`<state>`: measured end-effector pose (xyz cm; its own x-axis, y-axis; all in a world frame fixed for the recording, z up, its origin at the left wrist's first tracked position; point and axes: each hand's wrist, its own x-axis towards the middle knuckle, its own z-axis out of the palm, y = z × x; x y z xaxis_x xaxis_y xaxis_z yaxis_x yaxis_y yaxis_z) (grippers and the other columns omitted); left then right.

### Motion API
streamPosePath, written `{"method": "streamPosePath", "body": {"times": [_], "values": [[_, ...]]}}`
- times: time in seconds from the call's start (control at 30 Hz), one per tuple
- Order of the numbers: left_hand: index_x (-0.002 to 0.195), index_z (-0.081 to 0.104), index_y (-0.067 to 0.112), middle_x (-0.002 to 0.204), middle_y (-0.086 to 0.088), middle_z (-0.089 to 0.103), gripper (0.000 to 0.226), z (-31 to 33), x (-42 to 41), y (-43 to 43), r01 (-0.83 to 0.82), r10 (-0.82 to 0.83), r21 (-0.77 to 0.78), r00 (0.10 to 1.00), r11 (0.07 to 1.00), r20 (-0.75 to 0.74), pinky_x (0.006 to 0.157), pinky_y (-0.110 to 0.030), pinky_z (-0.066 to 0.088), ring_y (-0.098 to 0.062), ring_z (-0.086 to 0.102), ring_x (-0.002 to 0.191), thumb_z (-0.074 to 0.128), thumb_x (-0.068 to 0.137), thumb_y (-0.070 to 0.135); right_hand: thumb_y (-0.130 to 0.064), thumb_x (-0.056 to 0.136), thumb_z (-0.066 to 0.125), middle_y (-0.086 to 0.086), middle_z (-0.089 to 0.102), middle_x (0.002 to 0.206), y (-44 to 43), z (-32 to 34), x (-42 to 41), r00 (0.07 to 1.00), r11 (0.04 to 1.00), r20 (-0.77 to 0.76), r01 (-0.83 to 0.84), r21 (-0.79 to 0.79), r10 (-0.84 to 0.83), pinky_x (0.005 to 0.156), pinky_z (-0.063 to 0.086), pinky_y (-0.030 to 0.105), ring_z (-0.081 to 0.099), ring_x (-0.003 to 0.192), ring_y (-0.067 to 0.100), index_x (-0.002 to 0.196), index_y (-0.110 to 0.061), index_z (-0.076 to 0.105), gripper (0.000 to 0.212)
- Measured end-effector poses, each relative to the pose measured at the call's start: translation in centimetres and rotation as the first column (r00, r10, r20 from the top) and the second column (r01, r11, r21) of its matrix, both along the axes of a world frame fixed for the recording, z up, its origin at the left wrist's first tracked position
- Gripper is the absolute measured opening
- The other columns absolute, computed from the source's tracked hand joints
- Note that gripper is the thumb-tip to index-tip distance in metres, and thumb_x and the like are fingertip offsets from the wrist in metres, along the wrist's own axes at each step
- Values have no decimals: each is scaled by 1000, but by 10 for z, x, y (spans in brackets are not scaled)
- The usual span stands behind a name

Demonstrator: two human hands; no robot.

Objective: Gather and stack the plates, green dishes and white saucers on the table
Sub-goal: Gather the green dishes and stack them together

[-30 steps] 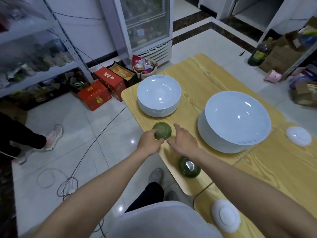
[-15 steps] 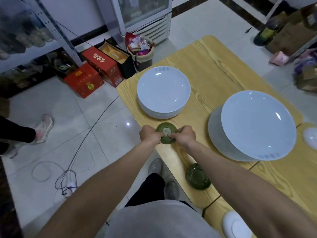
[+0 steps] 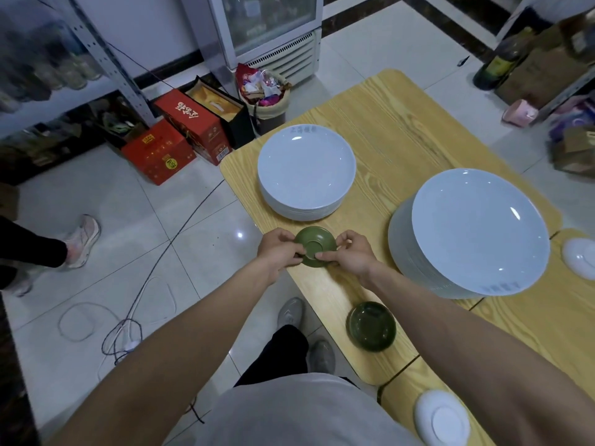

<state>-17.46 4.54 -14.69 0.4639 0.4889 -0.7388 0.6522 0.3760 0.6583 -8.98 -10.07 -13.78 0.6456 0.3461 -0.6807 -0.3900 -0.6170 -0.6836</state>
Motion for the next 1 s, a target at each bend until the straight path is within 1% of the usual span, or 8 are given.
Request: {"method": "streamPosePath", "body": {"times": [0.1, 0.23, 0.3, 0.47, 0.6, 0.77, 0.87, 1.0], "values": [[91, 60, 8, 91, -15, 66, 5, 5, -1, -5, -53, 56, -44, 997, 998, 55, 81, -38, 61, -27, 71, 77, 55, 91, 6, -9, 62, 92, -2, 51, 61, -10, 3, -5, 996, 1000, 93, 5, 29, -8, 69, 43, 34, 45, 63, 17, 84, -16, 49, 49], [97, 66, 4, 97, -15, 71, 16, 6, -6, -16, -87, 89, -23, 992, 996, 94, 81, -36, 61, -26, 74, 83, 60, 97, 20, -5, 64, 91, -2, 48, 61, -19, 4, -14, 987, 999, 163, -12, 47, 4, 64, 41, 29, 41, 60, 14, 81, -13, 56, 40], [99, 67, 1, 107, -15, 69, 9, 4, -10, -23, -83, 81, 15, 992, 996, 93, 76, -30, 61, -25, 72, 91, 65, 94, 8, -2, 64, 90, 0, 53, 63, -23, 3, -18, 981, 999, 190, -42, 26, 36, 64, 44, 28, 46, 61, 13, 79, -13, 59, 35], [121, 62, -6, 118, -19, 62, 38, -3, -24, -40, -98, 93, 66, 993, 993, 72, 78, -39, 62, -30, 68, 97, 62, 85, -18, -1, 77, 74, 3, 71, 85, -29, -6, -30, 978, 1000, 208, -1, -10, 3, 85, 56, 31, 65, 82, 14, 87, -18, 71, 20], [120, 64, -3, 115, -15, 65, 39, -9, -31, -50, -137, 127, 94, 987, 986, 100, 75, -36, 62, -21, 70, 84, 64, 84, -17, -12, 80, 77, 3, 71, 93, -34, -5, -38, 977, 985, 130, 161, 61, -167, 89, 56, 35, 69, 92, 22, 94, -17, 68, 18], [117, 68, 2, 105, -5, 66, 37, -3, -34, -62, -171, 154, 102, 976, 980, 156, 73, -30, 62, -19, 73, 82, 68, 84, -13, 7, 80, 76, 16, 71, 104, -30, 8, -47, 890, 873, -67, 456, 172, -451, 61, 60, 27, 73, 84, 31, 112, -10, 58, 41], [116, 69, 3, 102, 2, 64, 34, 5, -35, -68, -160, 136, 119, 972, 980, 192, 72, -28, 62, -14, 71, 82, 67, 85, -11, 11, 81, 73, 13, 72, 101, -34, 16, -50, 853, 834, -89, 521, 181, -514, 55, 57, 20, 74, 83, 28, 121, -6, 63, 45], [115, 72, 12, 116, -1, 68, 28, 16, -43, -81, -48, -1, 247, 981, 968, 192, 74, -28, 61, -14, 72, 83, 68, 89, 0, 10, 82, 71, 9, 71, 103, -53, 23, -53, 827, 813, -60, 561, 154, -559, 58, 59, 22, 73, 80, 25, 122, -8, 67, 44]]}}
